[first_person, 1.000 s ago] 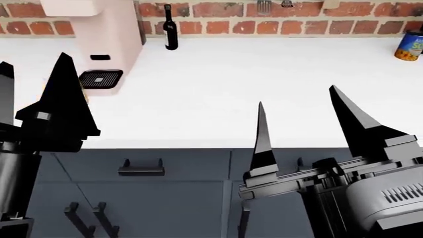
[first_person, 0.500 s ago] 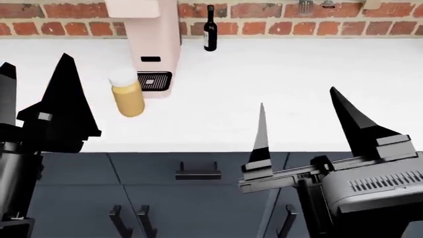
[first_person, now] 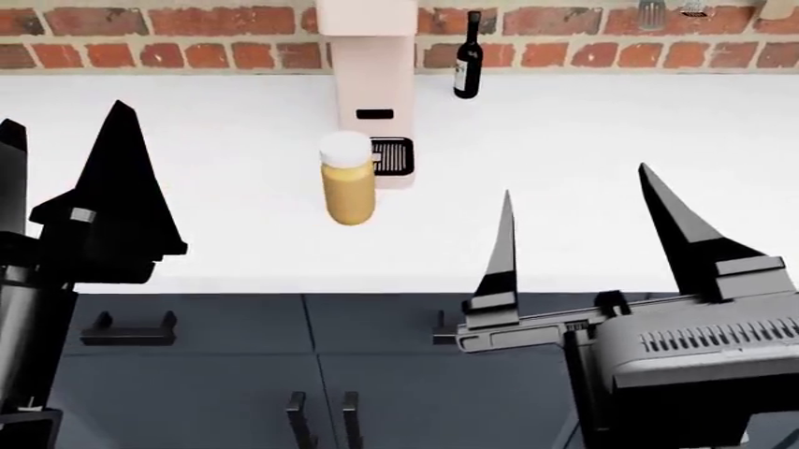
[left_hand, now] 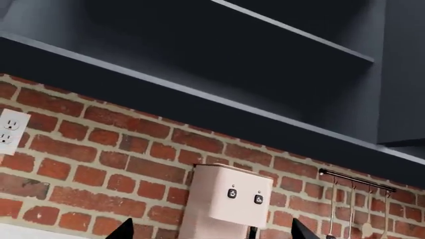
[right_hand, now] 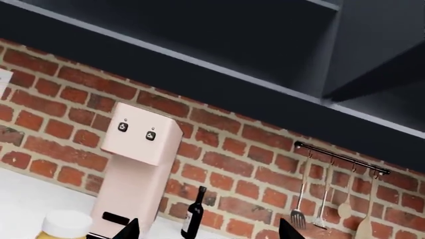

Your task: Pick the honey bottle and peanut butter from the counter and place them in the cabinets closest to them.

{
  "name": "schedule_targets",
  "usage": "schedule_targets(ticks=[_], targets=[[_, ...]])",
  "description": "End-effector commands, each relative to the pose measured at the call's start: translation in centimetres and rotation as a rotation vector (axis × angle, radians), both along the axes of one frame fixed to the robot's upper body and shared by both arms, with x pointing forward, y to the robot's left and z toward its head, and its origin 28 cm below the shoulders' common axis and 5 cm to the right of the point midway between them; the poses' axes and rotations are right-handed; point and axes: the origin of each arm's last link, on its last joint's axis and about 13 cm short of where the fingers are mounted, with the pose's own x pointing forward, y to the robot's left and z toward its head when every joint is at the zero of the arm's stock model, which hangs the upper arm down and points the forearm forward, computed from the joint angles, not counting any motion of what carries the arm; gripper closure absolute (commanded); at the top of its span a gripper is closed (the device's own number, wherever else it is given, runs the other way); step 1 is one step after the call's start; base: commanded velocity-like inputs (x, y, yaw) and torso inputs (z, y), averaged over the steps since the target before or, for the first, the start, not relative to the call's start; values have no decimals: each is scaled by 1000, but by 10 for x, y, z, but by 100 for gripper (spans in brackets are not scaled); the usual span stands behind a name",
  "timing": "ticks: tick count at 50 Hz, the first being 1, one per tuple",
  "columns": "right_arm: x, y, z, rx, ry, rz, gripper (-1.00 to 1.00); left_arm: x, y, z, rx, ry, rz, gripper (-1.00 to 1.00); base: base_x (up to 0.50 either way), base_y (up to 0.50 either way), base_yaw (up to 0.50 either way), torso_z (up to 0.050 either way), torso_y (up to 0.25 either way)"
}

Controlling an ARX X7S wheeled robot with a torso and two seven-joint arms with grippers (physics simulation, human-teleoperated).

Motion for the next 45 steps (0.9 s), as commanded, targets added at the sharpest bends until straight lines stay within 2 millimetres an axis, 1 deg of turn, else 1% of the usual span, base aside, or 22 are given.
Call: schedule_targets(ticks=[1,8,11,23,26,32,35,38,41,45], targets=[[1,-2,1,53,21,30,-100,0,-2,0,2,1,-19,-100,0,0,0,0,0],[2,-3,1,70,35,54,-100,0,-2,0,2,1,-20,-100,0,0,0,0,0],[2,-3,0,51,35,44,-100,0,-2,-1,2,1,-20,-100,0,0,0,0,0],[2,-3,-2,46,21,65,-100,-1,-2,0,1,1,-19,-100,491,50,0,0,0],[2,-2,-2,56,43,76,-100,-1,-2,0,0,1,-19,-100,467,-2,0,0,0],[5,1,1,92,118,91,-100,0,-2,0,1,4,-16,-100,0,0,0,0,4],[8,4,9,135,177,163,-100,2,-3,-1,7,11,-11,-100,0,0,0,0,0],[12,13,17,130,231,252,-100,2,-3,-1,11,11,-8,-100,0,0,0,0,0],[19,24,18,106,291,344,-100,3,-3,-1,10,12,-8,-100,0,0,0,0,0],[28,34,18,80,337,398,-100,3,-3,-2,11,12,-8,-100,0,0,0,0,0]])
